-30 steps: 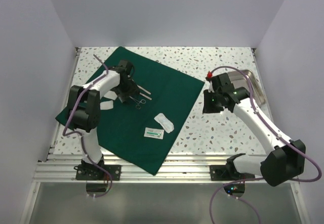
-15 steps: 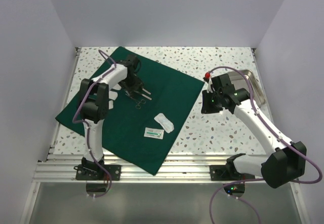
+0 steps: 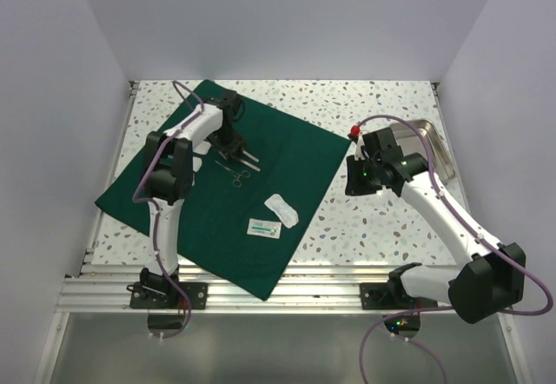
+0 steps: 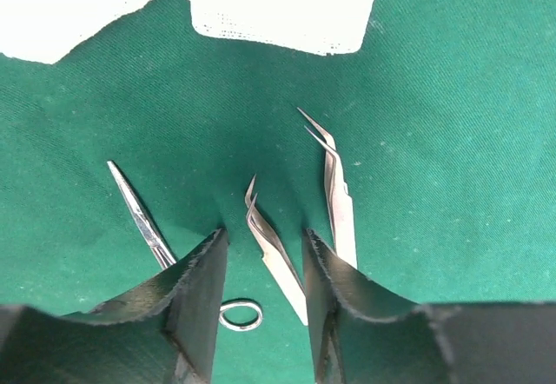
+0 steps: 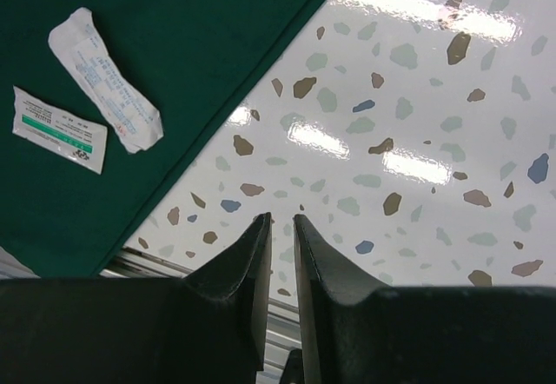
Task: Prepare the surgical pack
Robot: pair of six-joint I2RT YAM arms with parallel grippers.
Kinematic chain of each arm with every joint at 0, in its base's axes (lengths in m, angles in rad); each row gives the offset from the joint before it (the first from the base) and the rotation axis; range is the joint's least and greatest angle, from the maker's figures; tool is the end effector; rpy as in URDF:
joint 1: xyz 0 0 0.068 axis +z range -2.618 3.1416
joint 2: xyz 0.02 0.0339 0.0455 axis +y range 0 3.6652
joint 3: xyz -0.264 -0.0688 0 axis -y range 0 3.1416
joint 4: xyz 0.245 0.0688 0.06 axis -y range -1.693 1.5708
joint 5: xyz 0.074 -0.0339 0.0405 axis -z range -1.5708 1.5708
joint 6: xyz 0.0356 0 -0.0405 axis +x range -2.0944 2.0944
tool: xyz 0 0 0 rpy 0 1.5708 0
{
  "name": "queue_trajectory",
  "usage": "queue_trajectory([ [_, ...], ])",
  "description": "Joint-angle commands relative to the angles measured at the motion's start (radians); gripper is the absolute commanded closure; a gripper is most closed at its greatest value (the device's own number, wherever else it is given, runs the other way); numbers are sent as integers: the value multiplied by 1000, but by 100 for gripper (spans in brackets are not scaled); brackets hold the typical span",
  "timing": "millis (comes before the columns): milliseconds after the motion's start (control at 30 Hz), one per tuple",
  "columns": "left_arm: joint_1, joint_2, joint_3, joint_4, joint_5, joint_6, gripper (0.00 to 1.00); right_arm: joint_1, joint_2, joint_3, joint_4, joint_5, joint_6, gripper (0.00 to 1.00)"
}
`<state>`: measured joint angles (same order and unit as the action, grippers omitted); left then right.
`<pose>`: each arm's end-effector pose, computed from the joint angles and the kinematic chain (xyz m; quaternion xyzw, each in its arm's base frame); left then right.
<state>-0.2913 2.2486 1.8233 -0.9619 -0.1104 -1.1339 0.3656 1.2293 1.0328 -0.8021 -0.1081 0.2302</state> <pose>0.4355 -0.1265 0.1652 -0.4112 0.9053 -0.0183 0.1052 0.2254 0.0904 0.2813 -0.0800 0.9547 0.1323 0.2542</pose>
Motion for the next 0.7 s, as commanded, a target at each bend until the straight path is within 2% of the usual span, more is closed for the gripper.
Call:
queue_trajectory([
  [0,-2,25,48,-34,-25,-12,59,3,-24,4,23,-13,-19,79],
  [100,0,35,62,-41,-18,-6,65,2,-19,10,18,-15,-19,79],
  [200,-2,29,73,-44,-20,16,75,2,-11,15,18,-18,-22,79],
  [233,-2,17,76,-46,-21,23,82,3,-8,22,18,-21,-22,79],
  [300,-2,-1,85,-64,-26,49,90,3,10,33,18,-30,-31,77],
  [333,-3,-27,87,-70,-26,62,98,1,18,51,17,-51,-34,75],
  [500,-8,-191,30,-35,-41,196,100,3,111,134,17,-189,-48,57],
  [567,-11,-259,-44,6,-19,249,100,4,140,156,30,-285,-40,56],
  [667,-12,-407,-175,151,79,360,100,18,188,179,105,-449,-6,53],
])
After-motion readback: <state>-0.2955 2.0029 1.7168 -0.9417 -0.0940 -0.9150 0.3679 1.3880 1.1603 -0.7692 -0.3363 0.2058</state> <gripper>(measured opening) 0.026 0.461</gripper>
